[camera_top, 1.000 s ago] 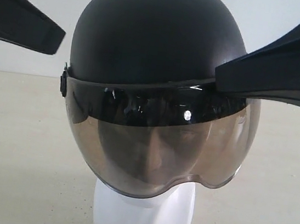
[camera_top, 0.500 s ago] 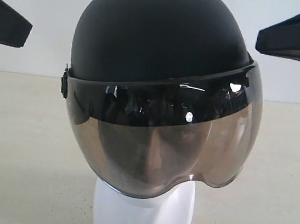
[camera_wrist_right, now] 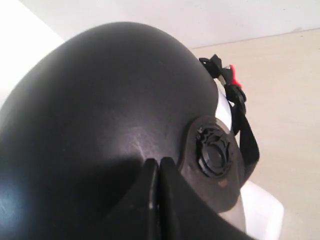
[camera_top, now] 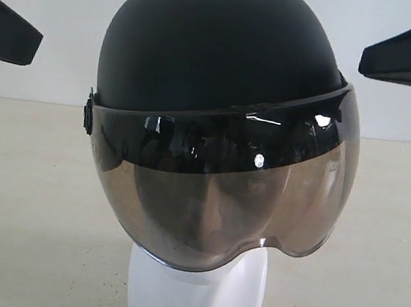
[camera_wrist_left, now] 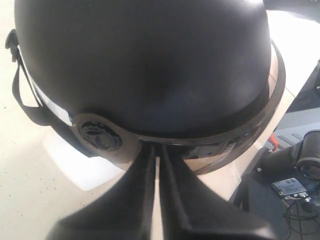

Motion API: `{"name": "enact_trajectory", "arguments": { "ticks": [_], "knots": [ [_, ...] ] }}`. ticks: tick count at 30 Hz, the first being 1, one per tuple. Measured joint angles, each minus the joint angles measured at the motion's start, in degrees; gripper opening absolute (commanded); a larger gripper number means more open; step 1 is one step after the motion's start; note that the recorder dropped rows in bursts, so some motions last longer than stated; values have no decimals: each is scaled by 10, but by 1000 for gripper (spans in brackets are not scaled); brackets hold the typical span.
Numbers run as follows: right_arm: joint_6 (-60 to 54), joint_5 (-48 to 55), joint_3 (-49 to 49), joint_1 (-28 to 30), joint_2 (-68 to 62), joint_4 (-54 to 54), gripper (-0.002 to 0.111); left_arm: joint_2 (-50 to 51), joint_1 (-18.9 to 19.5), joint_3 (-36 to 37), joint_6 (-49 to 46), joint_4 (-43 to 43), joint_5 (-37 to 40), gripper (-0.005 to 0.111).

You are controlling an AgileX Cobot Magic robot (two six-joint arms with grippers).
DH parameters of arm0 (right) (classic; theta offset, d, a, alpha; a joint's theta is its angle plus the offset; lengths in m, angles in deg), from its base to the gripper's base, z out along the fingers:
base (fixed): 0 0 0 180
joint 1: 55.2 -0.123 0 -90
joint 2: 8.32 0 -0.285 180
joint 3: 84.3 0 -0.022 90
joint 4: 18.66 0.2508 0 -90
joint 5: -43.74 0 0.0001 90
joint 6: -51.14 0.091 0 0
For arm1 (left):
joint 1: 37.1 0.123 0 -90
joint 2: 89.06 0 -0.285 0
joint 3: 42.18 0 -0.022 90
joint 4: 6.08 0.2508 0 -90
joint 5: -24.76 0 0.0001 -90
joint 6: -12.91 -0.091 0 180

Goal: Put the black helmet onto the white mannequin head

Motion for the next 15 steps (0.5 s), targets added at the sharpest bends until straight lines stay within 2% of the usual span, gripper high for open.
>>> {"name": "enact_trajectory", "arguments": {
  "ticks": [8,15],
  "knots": [
    [-1,17,0,0,-31,29,0,0,0,0,5,0,0,4],
    [-2,37,0,0,-35,-4,0,0,0,0,13,0,0,4]
  ]
}}
